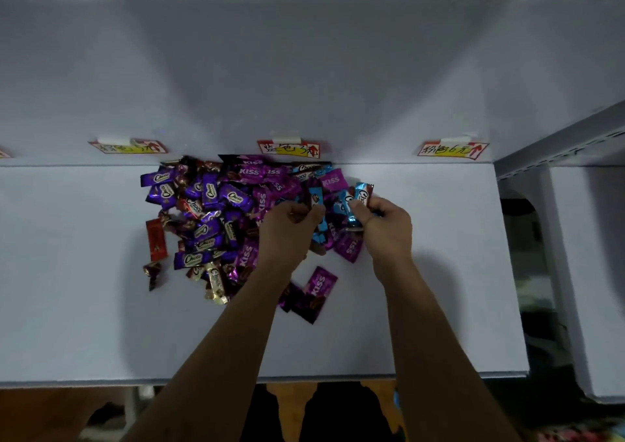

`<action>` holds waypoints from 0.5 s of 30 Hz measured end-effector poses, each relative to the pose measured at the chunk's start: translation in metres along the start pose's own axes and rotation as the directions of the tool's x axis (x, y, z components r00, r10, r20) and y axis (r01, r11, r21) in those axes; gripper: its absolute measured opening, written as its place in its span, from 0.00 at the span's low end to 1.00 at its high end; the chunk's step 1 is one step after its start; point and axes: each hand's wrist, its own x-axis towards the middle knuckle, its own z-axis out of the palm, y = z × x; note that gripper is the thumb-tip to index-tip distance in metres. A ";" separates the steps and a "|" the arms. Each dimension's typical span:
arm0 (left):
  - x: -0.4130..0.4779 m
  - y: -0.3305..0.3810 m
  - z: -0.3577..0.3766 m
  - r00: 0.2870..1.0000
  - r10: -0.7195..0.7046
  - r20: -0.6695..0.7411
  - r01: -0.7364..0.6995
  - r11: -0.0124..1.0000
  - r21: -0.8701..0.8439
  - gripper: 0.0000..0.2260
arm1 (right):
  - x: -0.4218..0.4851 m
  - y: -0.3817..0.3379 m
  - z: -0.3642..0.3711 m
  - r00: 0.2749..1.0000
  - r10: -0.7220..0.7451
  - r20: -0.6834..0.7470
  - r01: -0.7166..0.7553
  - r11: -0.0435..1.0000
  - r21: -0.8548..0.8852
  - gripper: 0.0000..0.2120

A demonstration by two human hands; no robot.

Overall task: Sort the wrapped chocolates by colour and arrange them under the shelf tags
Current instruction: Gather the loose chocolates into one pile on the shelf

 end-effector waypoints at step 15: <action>0.025 0.005 0.011 0.959 -0.056 -0.279 0.015 0.989 -0.145 0.10 | 0.026 -0.021 0.023 0.981 -0.155 0.116 0.170 0.976 -0.135 0.09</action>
